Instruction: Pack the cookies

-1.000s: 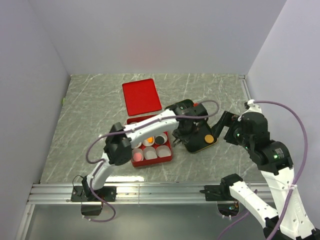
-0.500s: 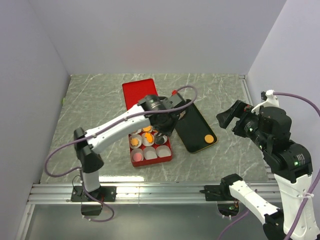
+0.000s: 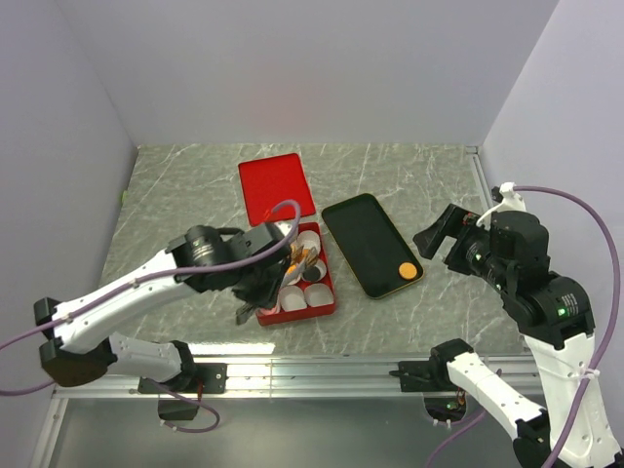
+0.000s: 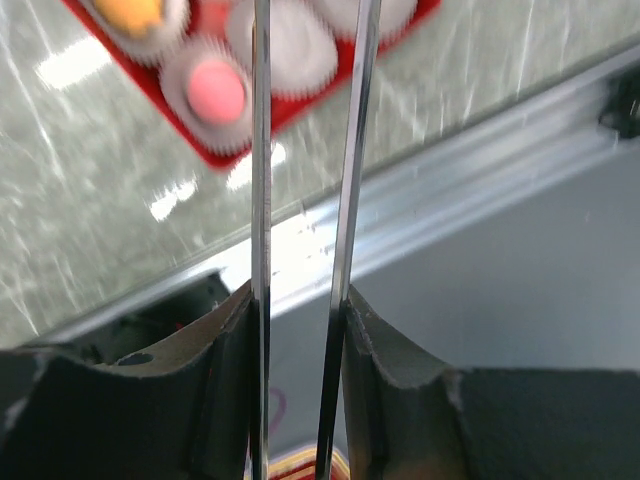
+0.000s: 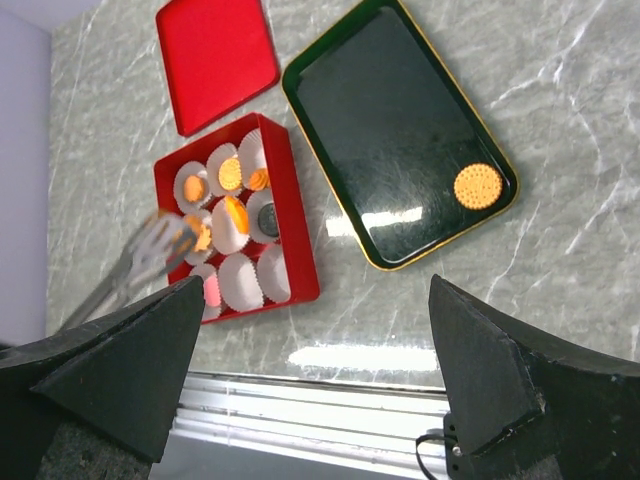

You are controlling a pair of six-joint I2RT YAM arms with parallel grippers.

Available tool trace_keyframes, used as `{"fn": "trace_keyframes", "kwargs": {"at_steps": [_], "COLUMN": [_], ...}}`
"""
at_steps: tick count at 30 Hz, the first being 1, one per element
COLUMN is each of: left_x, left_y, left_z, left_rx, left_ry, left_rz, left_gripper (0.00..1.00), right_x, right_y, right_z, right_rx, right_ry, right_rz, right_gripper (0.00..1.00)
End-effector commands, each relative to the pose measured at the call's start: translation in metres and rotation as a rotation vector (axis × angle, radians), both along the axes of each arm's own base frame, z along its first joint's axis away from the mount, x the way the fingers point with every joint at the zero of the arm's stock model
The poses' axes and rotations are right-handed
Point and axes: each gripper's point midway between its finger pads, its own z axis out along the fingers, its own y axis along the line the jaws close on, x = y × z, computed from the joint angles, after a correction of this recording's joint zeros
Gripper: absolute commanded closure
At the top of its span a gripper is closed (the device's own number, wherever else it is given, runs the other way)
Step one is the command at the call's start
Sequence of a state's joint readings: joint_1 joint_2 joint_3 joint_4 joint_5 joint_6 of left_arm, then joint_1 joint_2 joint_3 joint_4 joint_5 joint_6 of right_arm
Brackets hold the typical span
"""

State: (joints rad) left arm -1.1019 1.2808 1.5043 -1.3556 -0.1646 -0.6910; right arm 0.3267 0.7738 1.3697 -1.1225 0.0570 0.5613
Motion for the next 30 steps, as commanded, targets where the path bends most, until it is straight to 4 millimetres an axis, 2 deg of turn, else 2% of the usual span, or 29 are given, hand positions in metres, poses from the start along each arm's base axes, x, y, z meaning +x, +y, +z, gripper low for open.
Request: {"fn": "trace_keyframes", "kwargs": {"at_steps": [1, 4, 10, 17, 20, 30], "left_x": [-0.024, -0.036, -0.042, -0.041, -0.041, -0.038], "left_y": [0.007, 0.016, 0.024, 0.017, 0.015, 0.013], "left_z": [-0.01, -0.022, -0.046, -0.052, -0.061, -0.073], "left_rx": [-0.027, -0.025, 0.007, -0.01, 0.009, 0.043], "left_ry": [0.073, 0.102, 0.134, 0.133, 0.147, 0.148], "left_rz": [0.027, 0.026, 0.048, 0.038, 0.029, 0.024], "left_gripper": [0.72, 0.72, 0.71, 0.7, 0.67, 0.58], "right_x": [0.002, 0.001, -0.001, -0.007, -0.008, -0.002], "right_y": [0.002, 0.003, 0.003, -0.002, -0.002, -0.002], "right_z": [0.001, -0.001, -0.007, -0.015, -0.02, -0.018], "right_rx": [0.014, 0.013, 0.009, -0.005, -0.008, -0.02], "right_ry": [-0.015, -0.012, -0.004, 0.008, 0.018, 0.017], "right_rz": [0.007, 0.016, 0.018, 0.01, 0.01, 0.005], "right_gripper": [0.0, 0.0, 0.0, 0.0, 0.0, 0.0]}}
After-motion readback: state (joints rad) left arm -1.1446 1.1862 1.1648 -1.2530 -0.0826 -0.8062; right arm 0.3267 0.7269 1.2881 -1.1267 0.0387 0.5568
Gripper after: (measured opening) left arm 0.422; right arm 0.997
